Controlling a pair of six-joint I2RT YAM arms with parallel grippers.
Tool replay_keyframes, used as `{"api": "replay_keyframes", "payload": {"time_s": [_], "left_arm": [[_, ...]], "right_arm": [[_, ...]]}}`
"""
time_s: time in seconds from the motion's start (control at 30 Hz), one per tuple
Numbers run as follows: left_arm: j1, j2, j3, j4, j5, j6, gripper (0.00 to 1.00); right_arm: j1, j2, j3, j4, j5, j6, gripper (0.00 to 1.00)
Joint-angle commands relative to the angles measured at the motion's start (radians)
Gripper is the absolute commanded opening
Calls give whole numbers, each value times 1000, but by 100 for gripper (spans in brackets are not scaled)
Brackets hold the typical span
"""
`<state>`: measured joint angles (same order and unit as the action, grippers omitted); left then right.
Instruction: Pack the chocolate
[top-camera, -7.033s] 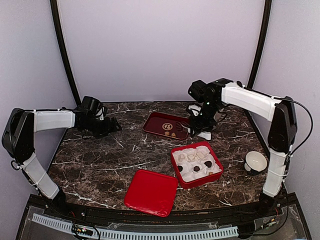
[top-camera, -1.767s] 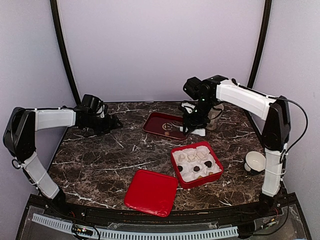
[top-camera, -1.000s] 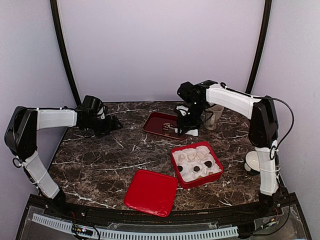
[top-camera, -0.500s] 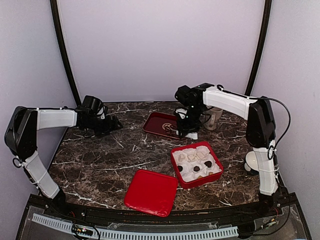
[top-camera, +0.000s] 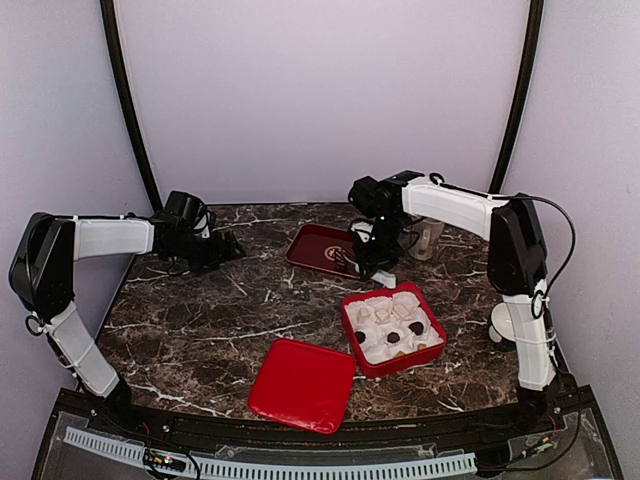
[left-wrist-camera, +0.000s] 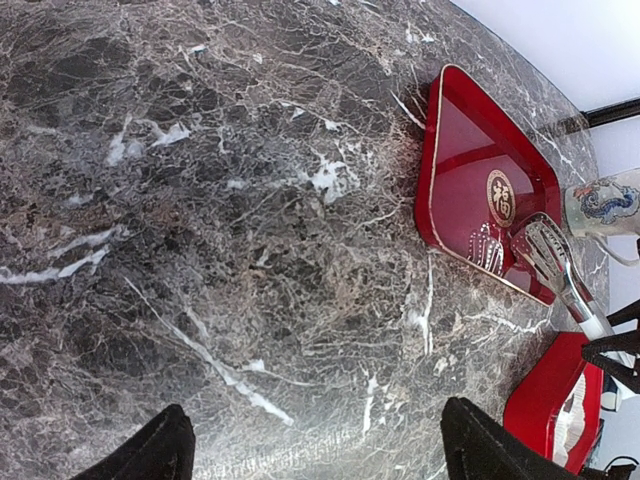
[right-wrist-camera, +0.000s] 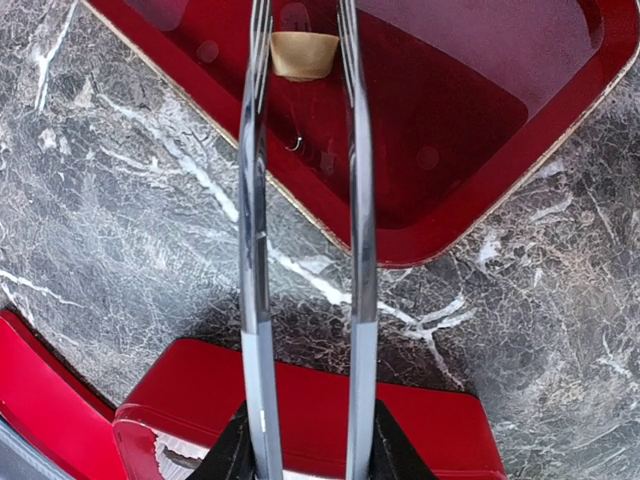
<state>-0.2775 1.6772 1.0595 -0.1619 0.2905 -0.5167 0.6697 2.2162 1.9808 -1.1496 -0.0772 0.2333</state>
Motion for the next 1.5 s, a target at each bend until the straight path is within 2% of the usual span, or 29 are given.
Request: {"api": "replay_keyframes", "payload": {"time_s": [0.0, 0.3, 0.77, 1.13, 1.47], "left_arm": [[4, -8, 8, -7, -11, 17, 88], [5, -12, 11, -10, -11, 20, 88], [5, -30, 7, -21, -13, 23, 88], [6, -30, 5, -13, 20, 23, 88], [5, -51, -32, 3, 38, 5, 85]], "right_arm": [[2, -2, 18, -12, 17, -14, 28], [-9, -69, -13, 3, 10, -21, 22], [-47, -207, -55, -2, -44, -40, 20], [-32, -566, -411, 19, -142, -31, 20], [74, -822, -678, -44, -299, 83, 20]]}}
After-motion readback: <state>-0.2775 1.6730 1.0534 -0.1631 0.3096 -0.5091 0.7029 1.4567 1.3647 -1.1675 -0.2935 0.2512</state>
